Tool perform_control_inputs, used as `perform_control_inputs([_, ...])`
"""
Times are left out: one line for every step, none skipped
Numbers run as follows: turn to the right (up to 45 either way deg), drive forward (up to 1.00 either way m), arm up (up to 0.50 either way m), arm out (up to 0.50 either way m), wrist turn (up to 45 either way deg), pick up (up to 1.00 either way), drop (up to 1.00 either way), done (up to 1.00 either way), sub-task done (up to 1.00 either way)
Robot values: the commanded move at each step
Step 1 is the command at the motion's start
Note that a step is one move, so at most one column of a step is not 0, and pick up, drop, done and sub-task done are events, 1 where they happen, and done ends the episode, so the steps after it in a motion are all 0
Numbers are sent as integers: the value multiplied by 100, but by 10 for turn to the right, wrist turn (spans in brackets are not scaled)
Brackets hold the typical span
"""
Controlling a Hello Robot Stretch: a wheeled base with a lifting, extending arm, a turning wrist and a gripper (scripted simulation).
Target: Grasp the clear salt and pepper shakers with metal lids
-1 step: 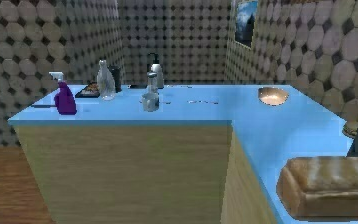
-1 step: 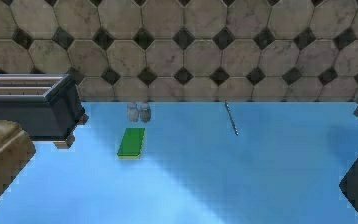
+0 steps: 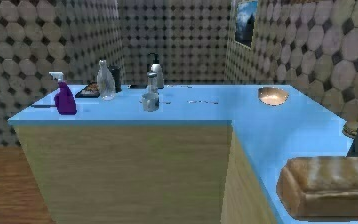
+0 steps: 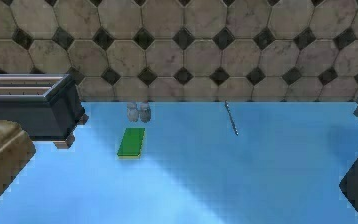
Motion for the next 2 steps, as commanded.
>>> perform_control_inputs([0,0,38,0,0,0,0,0,0])
perform_control_inputs([0,0,0,42,0,0,0,0,0])
